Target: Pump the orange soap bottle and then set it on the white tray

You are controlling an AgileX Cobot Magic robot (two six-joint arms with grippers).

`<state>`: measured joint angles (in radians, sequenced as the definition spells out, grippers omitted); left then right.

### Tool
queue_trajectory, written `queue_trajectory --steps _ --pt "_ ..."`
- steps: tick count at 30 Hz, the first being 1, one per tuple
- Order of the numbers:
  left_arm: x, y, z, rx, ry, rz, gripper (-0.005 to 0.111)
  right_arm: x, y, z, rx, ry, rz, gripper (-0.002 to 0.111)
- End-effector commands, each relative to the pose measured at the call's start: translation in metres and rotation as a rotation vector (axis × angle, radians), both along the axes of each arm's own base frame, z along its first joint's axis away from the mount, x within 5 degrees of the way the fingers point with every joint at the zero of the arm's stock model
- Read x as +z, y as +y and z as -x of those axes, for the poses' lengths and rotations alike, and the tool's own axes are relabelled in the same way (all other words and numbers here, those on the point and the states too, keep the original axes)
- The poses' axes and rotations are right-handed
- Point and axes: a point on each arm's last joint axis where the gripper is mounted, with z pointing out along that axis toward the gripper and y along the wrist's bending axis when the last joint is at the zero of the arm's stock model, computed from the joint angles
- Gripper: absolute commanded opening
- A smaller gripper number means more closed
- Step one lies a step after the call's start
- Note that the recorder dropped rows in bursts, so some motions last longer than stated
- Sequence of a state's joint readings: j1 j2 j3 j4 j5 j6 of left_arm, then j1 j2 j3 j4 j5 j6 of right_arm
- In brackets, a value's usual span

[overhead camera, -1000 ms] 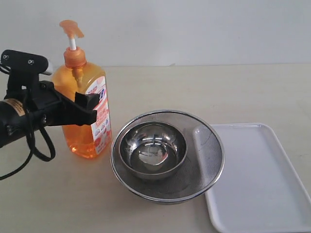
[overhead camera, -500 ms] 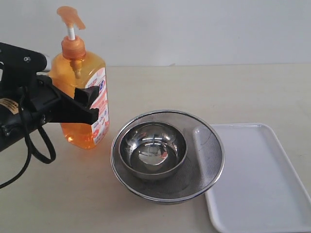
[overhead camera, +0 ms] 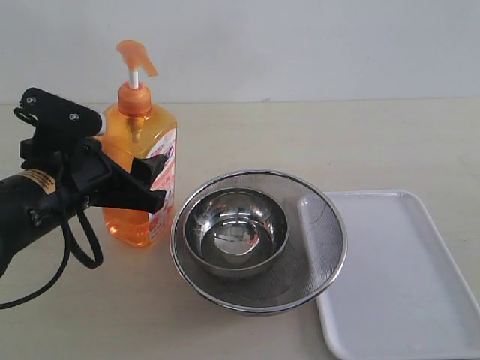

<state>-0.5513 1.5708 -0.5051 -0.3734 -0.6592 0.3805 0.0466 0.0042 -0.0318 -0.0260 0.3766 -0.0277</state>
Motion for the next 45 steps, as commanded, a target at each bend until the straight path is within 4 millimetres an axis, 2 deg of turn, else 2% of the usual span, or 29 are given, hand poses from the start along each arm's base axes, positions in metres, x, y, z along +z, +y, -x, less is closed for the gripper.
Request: queue_trajectory --steps 1,8,13,28,34,38,41,45 --pt "0.012 -0.009 0.0 -0.101 -0.123 -0.042 0.005 0.01 -0.002 -0.002 -0.007 -0.121 0.093 0.0" --pt "0.012 -0.009 0.0 -0.12 -0.143 -0.094 0.005 0.044 0.001 0.0 0.011 -0.502 -0.046 0.0" --pt "0.012 -0.009 0.0 -0.12 -0.147 -0.108 0.005 0.056 0.002 0.003 0.021 -0.632 -0.067 0.0" --pt "0.016 -0.009 -0.002 -0.122 -0.2 -0.122 0.005 0.057 0.002 0.004 0.024 -0.642 -0.108 0.0" --pt "0.016 -0.009 -0.002 -0.12 -0.206 -0.12 0.005 0.061 0.002 0.006 0.042 -0.689 -0.246 0.0" --pt "0.015 -0.009 -0.002 -0.127 -0.211 -0.145 0.005 0.062 0.002 0.003 0.034 -0.609 -0.311 0.0" --pt "0.013 -0.013 -0.008 -0.138 -0.197 -0.169 0.005 0.075 0.004 -0.003 0.047 -0.574 -0.281 0.0" --pt "0.01 -0.019 -0.017 -0.144 -0.179 -0.176 0.005 0.108 0.014 -0.018 0.158 -0.529 -0.192 0.0"
